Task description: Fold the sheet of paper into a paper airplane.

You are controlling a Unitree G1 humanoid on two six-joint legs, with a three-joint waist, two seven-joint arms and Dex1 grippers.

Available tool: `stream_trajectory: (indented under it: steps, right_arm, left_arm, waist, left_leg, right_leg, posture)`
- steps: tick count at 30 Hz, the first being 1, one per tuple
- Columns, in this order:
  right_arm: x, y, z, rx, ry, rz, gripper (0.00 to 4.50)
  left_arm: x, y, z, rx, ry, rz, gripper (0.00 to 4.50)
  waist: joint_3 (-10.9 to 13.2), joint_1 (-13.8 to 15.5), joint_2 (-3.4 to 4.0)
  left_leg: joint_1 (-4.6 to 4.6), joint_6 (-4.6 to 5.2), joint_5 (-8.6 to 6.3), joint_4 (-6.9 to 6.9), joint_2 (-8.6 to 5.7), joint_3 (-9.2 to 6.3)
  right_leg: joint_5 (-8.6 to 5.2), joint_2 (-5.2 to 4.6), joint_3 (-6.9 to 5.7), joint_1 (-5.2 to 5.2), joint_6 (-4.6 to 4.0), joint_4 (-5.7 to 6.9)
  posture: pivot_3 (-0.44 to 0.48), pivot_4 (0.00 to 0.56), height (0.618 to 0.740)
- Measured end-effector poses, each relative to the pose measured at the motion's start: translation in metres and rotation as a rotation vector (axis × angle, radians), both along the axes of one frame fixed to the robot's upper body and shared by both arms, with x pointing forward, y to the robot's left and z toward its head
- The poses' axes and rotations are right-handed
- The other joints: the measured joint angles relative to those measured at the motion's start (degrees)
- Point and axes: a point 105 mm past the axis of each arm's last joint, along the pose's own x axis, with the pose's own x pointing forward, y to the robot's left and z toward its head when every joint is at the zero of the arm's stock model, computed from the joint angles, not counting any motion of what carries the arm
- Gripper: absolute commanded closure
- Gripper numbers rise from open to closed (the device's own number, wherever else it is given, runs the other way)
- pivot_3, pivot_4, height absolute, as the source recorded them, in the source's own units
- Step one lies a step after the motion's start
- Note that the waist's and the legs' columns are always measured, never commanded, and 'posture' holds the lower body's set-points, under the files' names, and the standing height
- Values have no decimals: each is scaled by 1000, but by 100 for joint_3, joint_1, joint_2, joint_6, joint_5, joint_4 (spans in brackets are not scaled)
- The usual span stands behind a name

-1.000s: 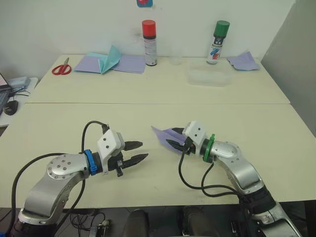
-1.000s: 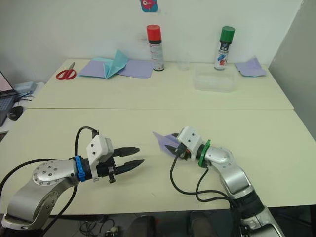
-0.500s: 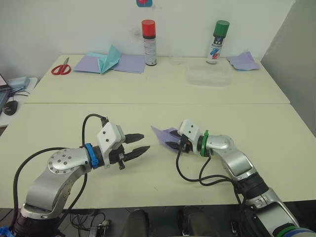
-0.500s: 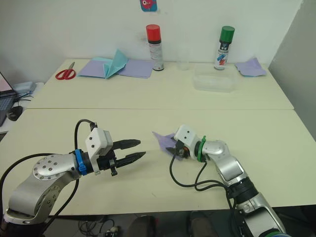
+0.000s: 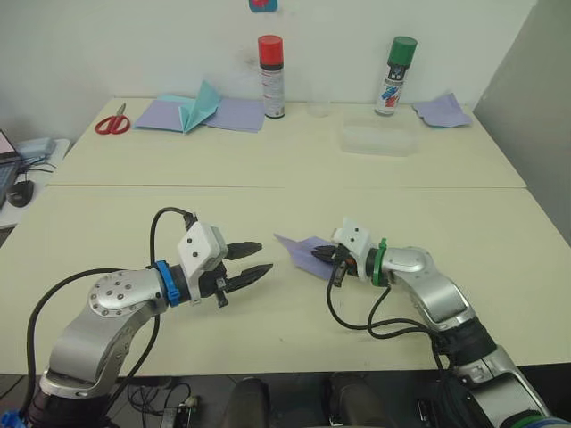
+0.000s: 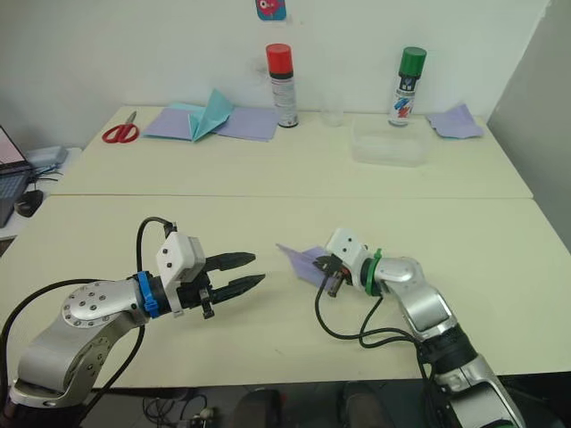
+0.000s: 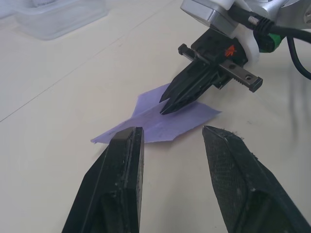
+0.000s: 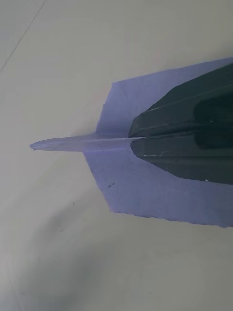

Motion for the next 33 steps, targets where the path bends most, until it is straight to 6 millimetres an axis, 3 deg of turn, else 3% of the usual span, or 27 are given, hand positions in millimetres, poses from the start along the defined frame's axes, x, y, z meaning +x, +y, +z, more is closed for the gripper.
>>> stream_trajectory:
  steps: [3, 6, 7, 10, 12, 16, 20, 25, 31, 33]
  right_arm:
    - [7, -27, 27, 83, -35, -152, 4471]
    - [10, -75, 42, 167, -33, -420, 4471]
    - [11, -102, 38, 173, -14, -560, 4471]
    - [10, -137, 22, 145, 26, -740, 4471]
    - [11, -144, 13, 137, 51, -780, 4471]
    - [21, -133, 9, 179, 69, -796, 4471]
    - [29, -107, 13, 229, 62, -773, 4471]
    - [25, -70, -5, 240, 113, -750, 4471]
    - [22, -63, -8, 239, 97, -774, 4471]
    - [22, -59, -9, 241, 99, -768, 3883]
  left_arm:
    - [-4, -12, 9, -12, -8, -60, 2281]
    - [-4, -28, 18, -5, -33, -153, 2281]
    - [-3, -35, 23, 1, -49, -192, 2281]
    - [6, -45, 31, -2, -71, -237, 2281]
    - [15, -47, 38, -3, -92, -235, 2281]
    - [21, -50, 27, 12, -69, -258, 2281]
    - [22, -48, 21, 21, -56, -259, 2281]
    - [22, -40, 9, 47, -29, -232, 2281]
    - [22, -22, 3, 78, -9, -177, 2281]
    - [22, -22, 3, 78, -10, -176, 2281]
  waist:
    - [0, 7, -1]
    - [-1, 49, -3]
    - [-1, 48, -3]
    - [-1, 21, -2]
    - [3, -36, 3]
    - [4, -193, 5]
    - [4, -152, 6]
    - [4, -135, 7]
    - [4, -131, 6]
    - [4, -131, 6]
  left_leg:
    - [0, 0, 0, 1, -2, 0]
    - [0, -1, 1, 1, -8, -5]
    - [0, -1, 1, 2, -11, -1]
    - [1, -1, 1, 4, -23, 7]
    - [6, 0, 1, 6, -17, 16]
    - [6, 0, 0, 3, -1, 12]
    - [0, 0, 0, -1, 4, -6]
    - [-13, 0, 0, -1, -4, -2]
    - [-11, 0, 0, 2, -4, 0]
    - [-11, 0, 1, 2, -4, 0]
  right_leg:
    - [2, 0, 1, 1, 4, 0]
    - [2, 0, -4, 6, 4, -1]
    - [3, 0, -2, 6, 5, -2]
    - [7, 2, 0, 5, 12, -1]
    - [11, 10, 3, 2, 19, -2]
    - [11, 17, 8, -2, 19, 1]
    - [6, 40, 10, -2, 10, 2]
    - [5, 28, 13, -7, 9, -4]
    - [8, 6, 9, -6, 14, -3]
    - [8, 6, 9, -6, 14, -3]
  posture:
    - [0, 150, 740]
    - [0, 150, 740]
    - [0, 150, 740]
    - [0, 150, 740]
    - [0, 150, 740]
    - [0, 150, 740]
    - [0, 150, 740]
    - [0, 150, 740]
    - [0, 150, 740]
    - [0, 150, 740]
